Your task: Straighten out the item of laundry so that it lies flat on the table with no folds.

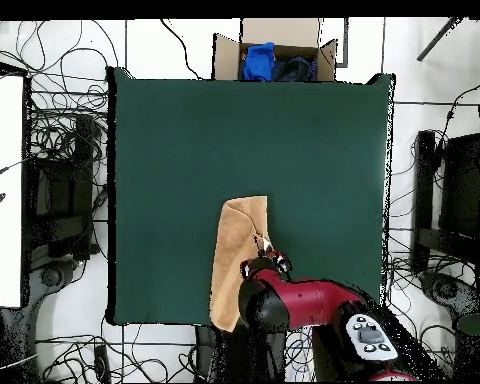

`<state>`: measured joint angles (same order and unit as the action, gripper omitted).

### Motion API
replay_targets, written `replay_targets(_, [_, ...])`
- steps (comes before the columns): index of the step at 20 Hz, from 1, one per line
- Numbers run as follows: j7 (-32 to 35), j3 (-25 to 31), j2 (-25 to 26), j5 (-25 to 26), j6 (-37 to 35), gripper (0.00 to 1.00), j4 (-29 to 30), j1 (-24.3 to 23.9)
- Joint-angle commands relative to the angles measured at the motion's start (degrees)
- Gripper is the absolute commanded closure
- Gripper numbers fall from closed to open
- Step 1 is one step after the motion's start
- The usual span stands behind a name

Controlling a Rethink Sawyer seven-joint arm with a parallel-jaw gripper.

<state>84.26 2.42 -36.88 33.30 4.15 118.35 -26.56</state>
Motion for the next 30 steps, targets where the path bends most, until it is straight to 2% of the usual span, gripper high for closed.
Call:
replay_targets(1, [7.9,2.0,3.3,-1.5,-2.9,1.00,-4.0,-1.8])
replay_targets(2, [7.9,2.5,3.3,-1.2,-2.5,1.00,-3.8,-2.2])
replay_targets(3, [7.9,2.6,3.2,-1.3,-2.4,0.00,-3.8,-2.4])
replay_targets(20, [8.2,1.5,4.2,-1.5,-2.0,0.00,-4.2,-1.7])
replay_targets(25, [7.9,1.2,8.7,-0.8,0.3,0.00,-7.4,-1.7])
replay_targets(30, [7.2,1.7,8.9,-0.3,-0.2,0.00,-8.1,-2.4])
